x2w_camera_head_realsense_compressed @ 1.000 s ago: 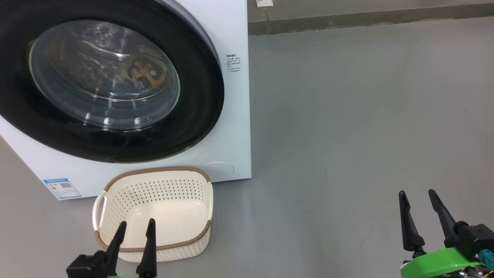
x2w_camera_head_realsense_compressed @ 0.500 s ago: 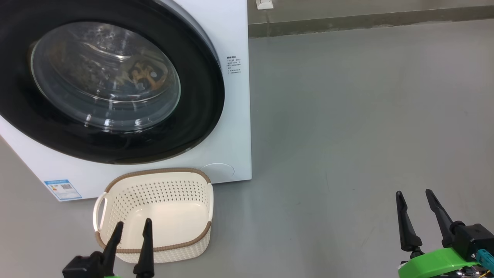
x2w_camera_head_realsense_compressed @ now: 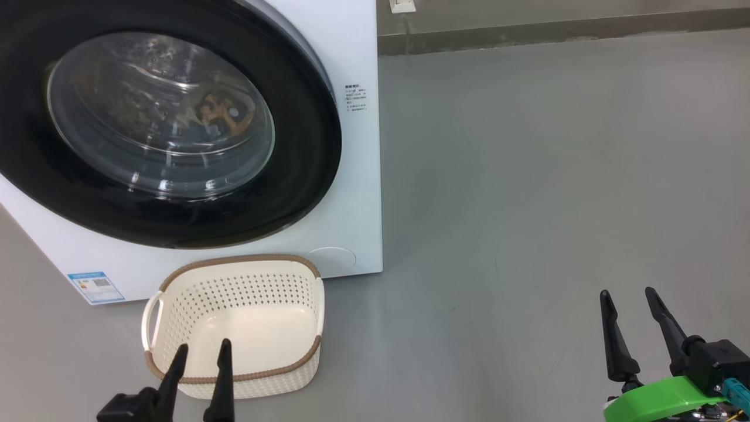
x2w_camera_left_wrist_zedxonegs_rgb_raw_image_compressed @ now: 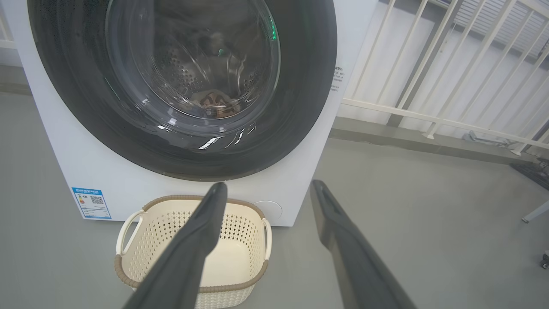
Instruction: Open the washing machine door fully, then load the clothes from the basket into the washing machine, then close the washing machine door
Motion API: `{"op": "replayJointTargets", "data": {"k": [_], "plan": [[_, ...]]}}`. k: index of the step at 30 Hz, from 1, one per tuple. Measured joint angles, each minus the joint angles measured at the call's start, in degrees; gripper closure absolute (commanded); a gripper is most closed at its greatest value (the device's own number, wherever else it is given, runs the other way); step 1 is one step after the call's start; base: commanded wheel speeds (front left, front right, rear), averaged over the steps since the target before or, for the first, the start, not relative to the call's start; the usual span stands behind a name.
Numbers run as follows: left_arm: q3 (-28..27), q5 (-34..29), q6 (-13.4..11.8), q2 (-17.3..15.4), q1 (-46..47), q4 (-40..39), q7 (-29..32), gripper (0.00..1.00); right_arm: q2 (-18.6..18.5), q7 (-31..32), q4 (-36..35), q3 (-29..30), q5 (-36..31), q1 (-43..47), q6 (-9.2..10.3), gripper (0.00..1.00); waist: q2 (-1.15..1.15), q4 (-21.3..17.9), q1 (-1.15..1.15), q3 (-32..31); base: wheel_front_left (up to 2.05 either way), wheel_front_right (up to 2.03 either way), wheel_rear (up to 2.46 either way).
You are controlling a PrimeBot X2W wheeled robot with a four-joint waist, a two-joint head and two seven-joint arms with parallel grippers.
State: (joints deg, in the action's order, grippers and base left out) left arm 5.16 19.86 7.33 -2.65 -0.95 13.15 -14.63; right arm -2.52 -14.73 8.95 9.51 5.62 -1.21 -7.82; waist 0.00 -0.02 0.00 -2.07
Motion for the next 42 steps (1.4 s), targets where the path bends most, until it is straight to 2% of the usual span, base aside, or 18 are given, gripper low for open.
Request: {"op": "replayJointTargets", "data": {"k": [9, 16, 28, 29, 35, 42], "plan": [[2.34, 5.41, 0.0, -1.01, -0.12, -0.4, 0.01, 0.0, 0.01, 0.0, 0.02, -0.44, 0.0, 0.0, 0.0, 0.0, 0.0, 0.06, 0.0, -0.35, 0.0, 0.0, 0.0], [3.49, 5.86, 0.0, -1.98, -0.27, -0.18, 0.01, 0.0, 0.01, 0.0, 0.05, -1.08, -0.01, 0.01, 0.0, 0.0, 0.0, 0.24, 0.0, -0.3, 0.0, 0.0, 0.0], [1.22, 5.0, 0.0, -1.72, -0.27, -1.08, 0.0, 0.0, 0.01, 0.0, 0.21, -1.41, -0.01, 0.01, 0.0, 0.0, 0.0, 0.63, 0.0, -0.26, 0.0, 0.0, 0.0], [1.23, 5.06, -0.02, -1.65, -0.31, -0.58, 0.02, 1.0, 0.05, 0.0, 0.73, -1.38, 0.0, 0.03, -0.02, 1.0, 0.0, 0.64, 0.0, -0.26, 0.0, 0.0, 0.0], [1.92, 5.79, -0.01, -0.34, -2.49, 2.66, 0.43, 1.0, 0.76, 0.57, 4.9, -1.32, 0.43, 1.72, -0.02, 1.0, 0.0, 0.67, 0.0, -0.24, 0.0, 0.0, 0.0], [1.68, 8.9, -0.01, -0.32, -2.55, 2.76, 1.12, 1.0, 0.76, 1.6, 4.97, -1.27, 4.58, 1.76, -0.02, 1.0, 0.0, 0.62, 0.02, -0.24, 0.0, 0.0, 0.0]]}}
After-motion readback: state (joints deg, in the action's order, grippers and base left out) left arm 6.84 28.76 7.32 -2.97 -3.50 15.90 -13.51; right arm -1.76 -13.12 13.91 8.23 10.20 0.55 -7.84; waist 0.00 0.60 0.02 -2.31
